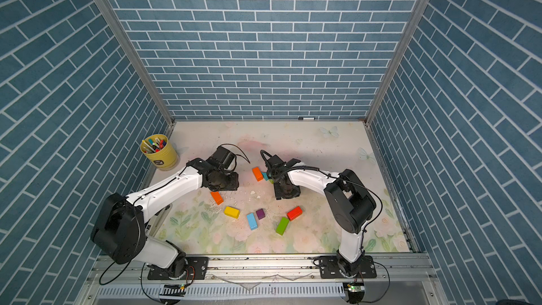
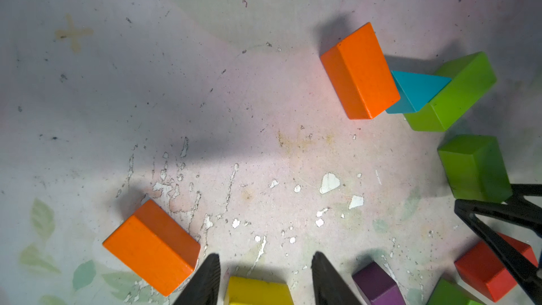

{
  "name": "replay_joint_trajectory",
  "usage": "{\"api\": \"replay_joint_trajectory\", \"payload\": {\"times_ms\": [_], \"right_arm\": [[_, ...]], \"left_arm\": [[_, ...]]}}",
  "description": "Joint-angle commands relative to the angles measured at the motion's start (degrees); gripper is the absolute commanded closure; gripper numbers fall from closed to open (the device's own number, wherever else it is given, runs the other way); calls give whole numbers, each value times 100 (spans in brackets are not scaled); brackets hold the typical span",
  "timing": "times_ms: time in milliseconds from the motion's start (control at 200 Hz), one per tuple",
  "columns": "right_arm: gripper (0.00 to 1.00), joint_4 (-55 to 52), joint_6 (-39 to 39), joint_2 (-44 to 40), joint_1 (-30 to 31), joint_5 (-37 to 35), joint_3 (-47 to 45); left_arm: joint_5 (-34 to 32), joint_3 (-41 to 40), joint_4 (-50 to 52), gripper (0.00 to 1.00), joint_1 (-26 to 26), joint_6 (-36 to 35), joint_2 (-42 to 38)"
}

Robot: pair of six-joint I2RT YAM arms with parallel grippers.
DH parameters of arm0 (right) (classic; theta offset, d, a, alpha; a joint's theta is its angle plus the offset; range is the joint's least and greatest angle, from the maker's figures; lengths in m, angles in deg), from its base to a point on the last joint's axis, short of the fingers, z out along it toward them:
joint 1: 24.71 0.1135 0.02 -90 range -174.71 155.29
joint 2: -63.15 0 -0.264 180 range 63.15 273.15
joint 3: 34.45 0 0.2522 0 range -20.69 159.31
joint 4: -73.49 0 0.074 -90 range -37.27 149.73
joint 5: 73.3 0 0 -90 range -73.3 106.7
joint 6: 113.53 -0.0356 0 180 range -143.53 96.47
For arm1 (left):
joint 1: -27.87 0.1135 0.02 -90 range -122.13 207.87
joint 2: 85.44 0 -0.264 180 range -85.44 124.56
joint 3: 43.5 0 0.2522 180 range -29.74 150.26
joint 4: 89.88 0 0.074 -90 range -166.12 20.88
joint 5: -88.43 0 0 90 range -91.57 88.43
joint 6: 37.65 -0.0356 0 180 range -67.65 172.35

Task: Assemble a heart with building blocks
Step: Place the building block at the center of the board, then assemble the building block at the center of the board.

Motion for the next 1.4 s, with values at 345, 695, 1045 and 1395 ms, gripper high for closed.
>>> {"api": "replay_joint_trajectory", "payload": {"times_ms": [345, 695, 1045, 1395], "right_arm": [[54, -350, -761, 395, -51, -178, 501], [49, -626, -680, 303, -48, -414, 563], [51, -594, -981, 113, 46, -377, 240], [57, -572, -1179, 170, 53, -216, 347]], "left_arm": [[-18, -20, -22, 47, 209, -162, -50], [9, -37, -58, 47, 208, -178, -43], [45, 49, -46, 47, 225, -197, 37], [45, 59, -36, 47, 264, -227, 33]]}}
